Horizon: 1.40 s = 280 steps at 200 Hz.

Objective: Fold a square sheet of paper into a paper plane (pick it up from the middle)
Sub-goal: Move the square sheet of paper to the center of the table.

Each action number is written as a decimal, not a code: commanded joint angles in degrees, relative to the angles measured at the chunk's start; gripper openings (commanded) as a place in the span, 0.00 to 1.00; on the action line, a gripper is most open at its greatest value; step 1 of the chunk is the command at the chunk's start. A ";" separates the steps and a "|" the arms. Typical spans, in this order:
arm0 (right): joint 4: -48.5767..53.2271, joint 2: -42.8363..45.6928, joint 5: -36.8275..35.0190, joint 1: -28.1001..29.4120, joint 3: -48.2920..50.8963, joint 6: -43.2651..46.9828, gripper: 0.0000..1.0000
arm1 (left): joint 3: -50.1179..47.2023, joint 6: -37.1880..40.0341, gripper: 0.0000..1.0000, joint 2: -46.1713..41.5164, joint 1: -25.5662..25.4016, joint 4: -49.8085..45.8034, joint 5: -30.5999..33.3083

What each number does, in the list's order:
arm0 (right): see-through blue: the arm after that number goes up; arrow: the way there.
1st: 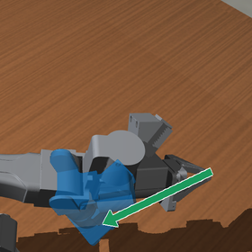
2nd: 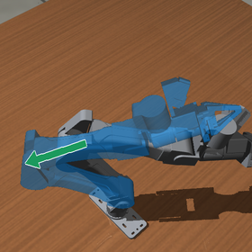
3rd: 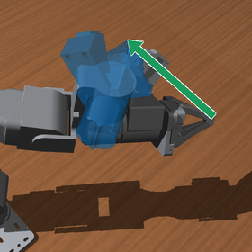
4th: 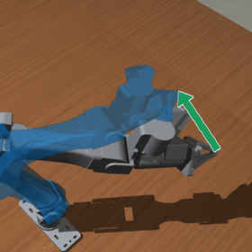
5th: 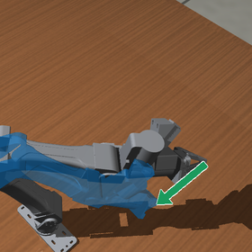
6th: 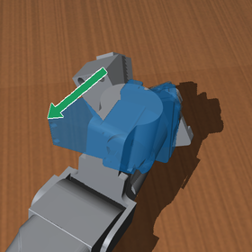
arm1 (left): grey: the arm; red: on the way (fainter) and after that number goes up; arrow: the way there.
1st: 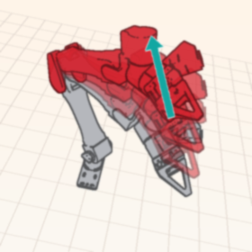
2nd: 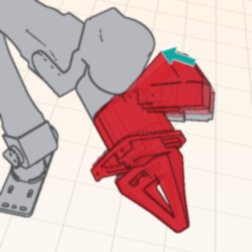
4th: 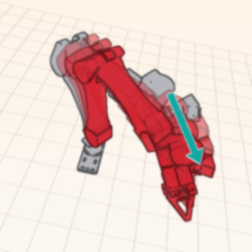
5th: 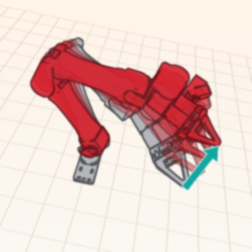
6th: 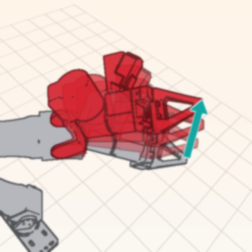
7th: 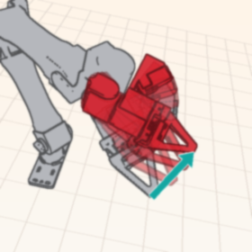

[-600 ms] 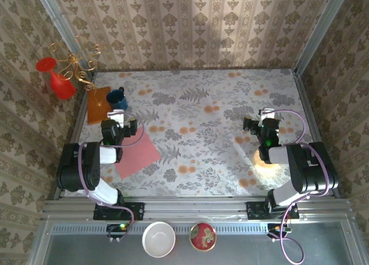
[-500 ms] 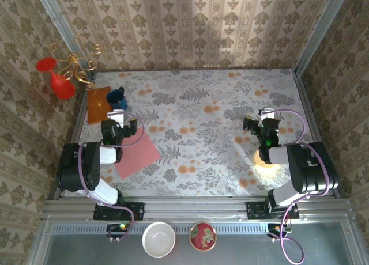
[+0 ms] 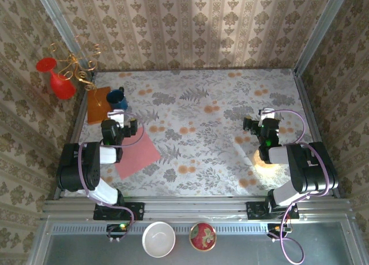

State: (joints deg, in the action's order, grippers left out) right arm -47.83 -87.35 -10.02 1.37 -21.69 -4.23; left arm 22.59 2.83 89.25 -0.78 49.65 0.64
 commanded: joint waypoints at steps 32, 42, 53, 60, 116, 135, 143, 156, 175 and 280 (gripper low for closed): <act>-1.45 -0.20 0.40 0.30 -1.34 0.89 1.00 | 0.54 0.66 1.00 -0.53 -0.02 0.89 -0.82; -1.56 -0.14 0.36 0.22 -1.34 0.89 1.00 | 0.53 0.68 1.00 -0.51 -0.02 0.87 -0.82; -1.69 -0.10 0.35 0.28 -1.18 0.91 1.00 | 0.44 0.60 1.00 -0.61 -0.09 1.11 -0.17; -1.94 -0.06 0.40 0.31 -1.08 1.02 1.00 | 0.35 0.32 1.00 -0.88 -0.19 1.00 0.70; 24.92 12.56 -2.88 3.93 -12.10 2.24 1.00 | 3.28 -0.79 1.00 -9.48 -2.36 -12.32 8.35; 32.34 15.13 -3.13 5.40 -15.87 -1.85 1.00 | 6.36 -4.32 1.00 -14.19 -2.97 -22.85 9.46; 36.65 15.55 -3.12 5.94 -18.20 -4.82 1.00 | 7.60 -6.46 1.00 -16.22 -3.22 -27.12 9.63; 43.19 15.02 -3.20 6.61 -22.15 -10.52 1.00 | 10.20 -10.00 1.00 -19.48 -4.07 -35.47 9.93; 52.43 12.58 -0.52 6.94 -27.65 -19.38 1.00 | 14.52 -17.00 1.00 -22.99 -5.05 -48.93 10.12; 63.59 -4.68 10.88 11.12 -45.23 -28.08 1.00 | 8.50 -46.18 0.95 -24.63 -7.76 -65.35 -4.73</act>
State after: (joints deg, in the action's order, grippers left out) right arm 10.90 -88.90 -2.33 12.21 -63.18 -29.19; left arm 32.25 -35.70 62.50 -6.81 -13.63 0.01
